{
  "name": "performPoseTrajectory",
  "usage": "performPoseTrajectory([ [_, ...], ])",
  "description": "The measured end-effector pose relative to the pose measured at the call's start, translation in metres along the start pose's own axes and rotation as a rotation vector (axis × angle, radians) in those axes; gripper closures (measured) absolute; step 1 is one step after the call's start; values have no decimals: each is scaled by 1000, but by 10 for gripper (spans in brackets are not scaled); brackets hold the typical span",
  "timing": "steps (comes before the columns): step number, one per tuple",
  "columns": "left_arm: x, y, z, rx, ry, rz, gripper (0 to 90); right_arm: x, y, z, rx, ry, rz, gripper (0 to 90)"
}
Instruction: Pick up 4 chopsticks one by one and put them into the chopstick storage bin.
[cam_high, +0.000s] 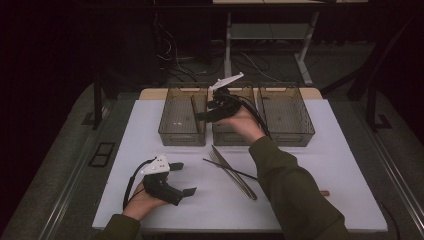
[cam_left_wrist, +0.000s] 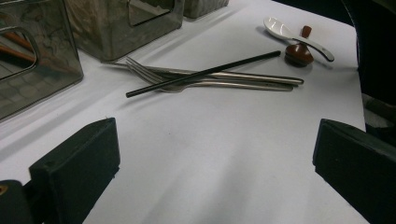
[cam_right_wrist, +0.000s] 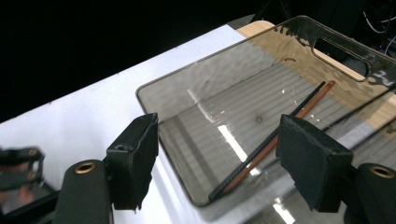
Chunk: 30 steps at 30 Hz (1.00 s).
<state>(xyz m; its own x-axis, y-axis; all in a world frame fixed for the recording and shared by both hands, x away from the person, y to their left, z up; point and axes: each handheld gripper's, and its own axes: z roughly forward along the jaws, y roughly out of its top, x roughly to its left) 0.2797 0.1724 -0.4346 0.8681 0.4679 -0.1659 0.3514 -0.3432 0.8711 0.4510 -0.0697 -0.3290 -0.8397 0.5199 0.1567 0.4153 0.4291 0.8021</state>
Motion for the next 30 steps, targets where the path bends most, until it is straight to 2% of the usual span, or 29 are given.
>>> performPoseTrajectory([
  [11,0,0,0,2,4,-9,0,-1,-25,-38,-23,0,-33,284],
  [20,0,0,1,9,7,-8,0,5,-50,-67,-37,15,-60,289],
  [24,0,0,1,9,8,-7,0,6,-63,-77,-43,32,-52,292],
  [30,0,-1,2,10,10,-9,0,6,-84,-87,-34,29,-41,295],
])
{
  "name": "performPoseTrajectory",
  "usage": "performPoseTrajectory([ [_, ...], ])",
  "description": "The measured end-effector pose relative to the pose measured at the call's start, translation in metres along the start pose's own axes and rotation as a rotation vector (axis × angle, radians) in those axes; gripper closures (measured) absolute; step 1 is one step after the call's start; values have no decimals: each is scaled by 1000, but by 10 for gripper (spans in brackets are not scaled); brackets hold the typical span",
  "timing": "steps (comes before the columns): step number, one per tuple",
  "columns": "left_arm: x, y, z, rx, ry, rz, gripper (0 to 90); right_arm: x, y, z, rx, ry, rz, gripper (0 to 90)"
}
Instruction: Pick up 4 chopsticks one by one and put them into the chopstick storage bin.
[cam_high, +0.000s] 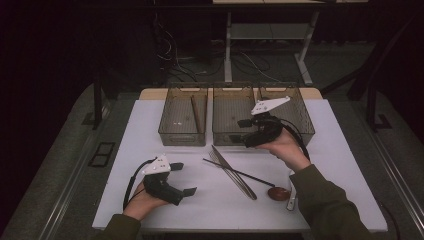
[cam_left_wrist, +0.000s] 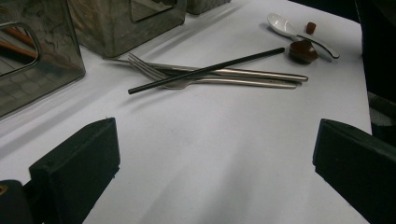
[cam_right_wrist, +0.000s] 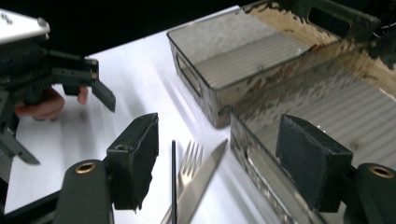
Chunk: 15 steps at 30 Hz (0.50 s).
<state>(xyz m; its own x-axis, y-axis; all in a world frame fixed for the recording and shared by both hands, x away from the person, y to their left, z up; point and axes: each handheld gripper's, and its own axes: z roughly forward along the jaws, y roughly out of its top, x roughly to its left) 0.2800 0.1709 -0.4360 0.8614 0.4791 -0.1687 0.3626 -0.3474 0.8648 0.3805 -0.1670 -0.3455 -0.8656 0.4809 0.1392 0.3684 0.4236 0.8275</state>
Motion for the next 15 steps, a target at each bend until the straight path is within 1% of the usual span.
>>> performPoseTrajectory([
  [3,0,0,0,1,1,0,0,1,-9,-3,14,-10,-4,295],
  [7,0,0,0,2,2,-1,0,0,-18,-6,13,-6,16,297],
  [9,0,0,0,3,2,-1,0,-1,-22,-6,30,1,18,299],
  [11,0,0,1,6,-1,5,0,-1,-27,-6,34,6,25,315],
  [15,-1,0,1,11,-4,13,0,-4,-37,-4,71,9,39,338],
])
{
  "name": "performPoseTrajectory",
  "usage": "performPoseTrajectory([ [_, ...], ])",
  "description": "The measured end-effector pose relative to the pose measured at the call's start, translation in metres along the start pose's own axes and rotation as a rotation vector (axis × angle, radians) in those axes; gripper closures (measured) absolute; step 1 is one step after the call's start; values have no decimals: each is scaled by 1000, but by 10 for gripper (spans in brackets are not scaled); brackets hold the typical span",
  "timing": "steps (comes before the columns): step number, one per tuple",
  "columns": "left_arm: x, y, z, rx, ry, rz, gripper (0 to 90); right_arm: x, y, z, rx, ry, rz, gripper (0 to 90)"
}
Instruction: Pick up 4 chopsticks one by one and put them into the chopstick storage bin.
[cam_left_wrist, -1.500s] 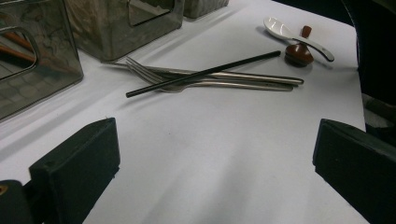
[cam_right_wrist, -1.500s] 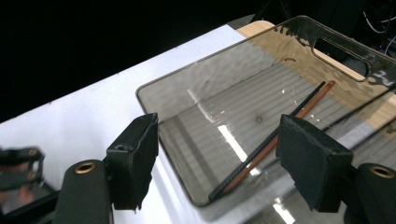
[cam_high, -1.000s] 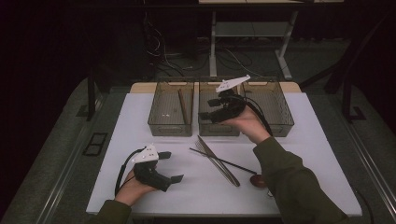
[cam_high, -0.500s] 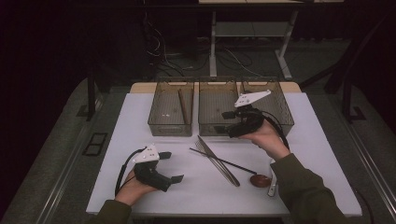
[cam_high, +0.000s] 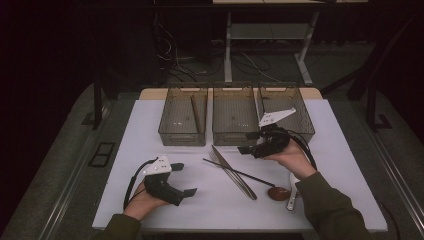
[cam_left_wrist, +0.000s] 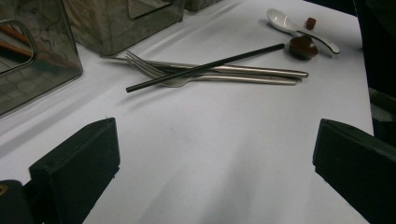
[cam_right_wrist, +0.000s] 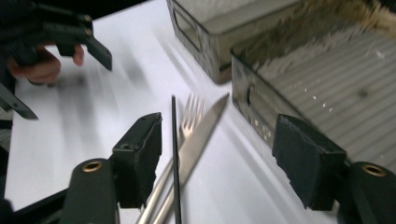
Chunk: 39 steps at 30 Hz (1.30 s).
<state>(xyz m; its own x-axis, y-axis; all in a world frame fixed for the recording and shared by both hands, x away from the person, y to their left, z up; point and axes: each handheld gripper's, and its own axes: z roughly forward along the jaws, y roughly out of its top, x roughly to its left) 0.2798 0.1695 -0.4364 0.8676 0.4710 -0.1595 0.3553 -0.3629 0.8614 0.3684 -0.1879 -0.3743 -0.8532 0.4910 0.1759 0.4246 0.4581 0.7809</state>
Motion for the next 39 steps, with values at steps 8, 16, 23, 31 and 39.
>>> performPoseTrajectory([
  [8,0,0,0,-1,-1,2,0,-1,-21,6,84,26,-8,487],
  [16,0,0,-1,-2,0,0,0,5,-41,3,111,48,-31,632],
  [23,0,0,-1,-3,1,0,0,11,-53,3,137,55,-37,718],
  [31,0,0,-1,-2,1,0,11,14,-62,10,212,50,-48,761],
  [39,0,0,-1,-1,0,-1,11,13,-65,17,270,60,-67,776],
])
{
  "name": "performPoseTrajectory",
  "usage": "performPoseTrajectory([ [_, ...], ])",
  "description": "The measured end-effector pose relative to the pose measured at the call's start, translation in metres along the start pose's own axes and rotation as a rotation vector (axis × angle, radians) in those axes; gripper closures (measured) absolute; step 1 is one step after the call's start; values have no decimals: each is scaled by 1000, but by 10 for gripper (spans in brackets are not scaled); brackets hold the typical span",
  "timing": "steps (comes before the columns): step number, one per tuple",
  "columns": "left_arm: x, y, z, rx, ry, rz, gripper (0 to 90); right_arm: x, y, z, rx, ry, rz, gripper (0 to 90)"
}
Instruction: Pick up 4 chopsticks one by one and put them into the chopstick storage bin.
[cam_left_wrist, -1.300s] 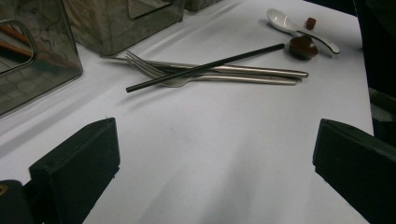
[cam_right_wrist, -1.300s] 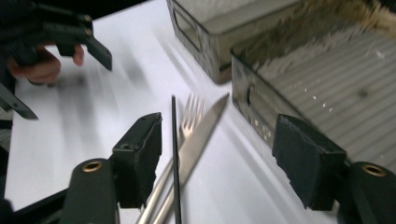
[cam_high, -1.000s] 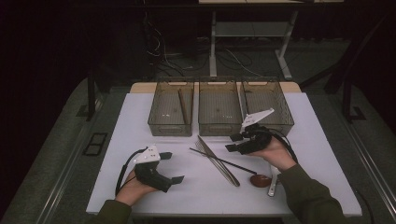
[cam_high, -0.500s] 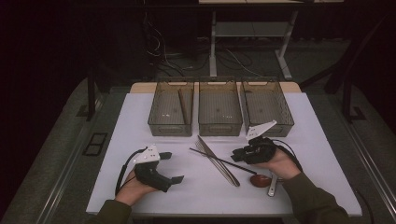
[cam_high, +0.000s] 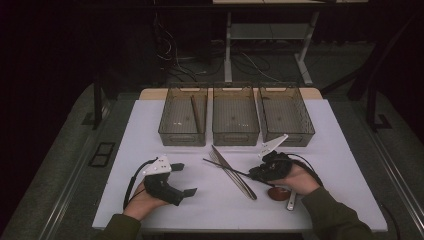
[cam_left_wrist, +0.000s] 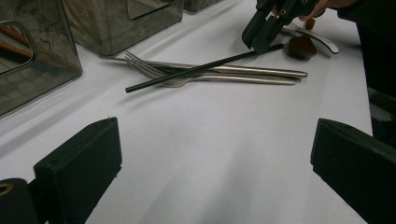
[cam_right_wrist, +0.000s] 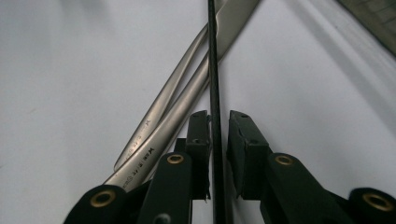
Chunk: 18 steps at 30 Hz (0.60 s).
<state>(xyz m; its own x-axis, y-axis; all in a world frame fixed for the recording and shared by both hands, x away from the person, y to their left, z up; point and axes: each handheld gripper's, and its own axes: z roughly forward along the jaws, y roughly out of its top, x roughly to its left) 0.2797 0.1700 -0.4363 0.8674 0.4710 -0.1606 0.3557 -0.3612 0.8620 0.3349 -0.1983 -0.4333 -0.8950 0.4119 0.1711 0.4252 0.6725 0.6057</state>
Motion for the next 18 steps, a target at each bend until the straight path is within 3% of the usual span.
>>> performPoseTrajectory([
  [8,0,0,0,2,-1,-1,12,1,0,7,42,-7,-28,790],
  [18,0,0,1,4,-3,1,12,4,1,8,52,-30,-58,817],
])
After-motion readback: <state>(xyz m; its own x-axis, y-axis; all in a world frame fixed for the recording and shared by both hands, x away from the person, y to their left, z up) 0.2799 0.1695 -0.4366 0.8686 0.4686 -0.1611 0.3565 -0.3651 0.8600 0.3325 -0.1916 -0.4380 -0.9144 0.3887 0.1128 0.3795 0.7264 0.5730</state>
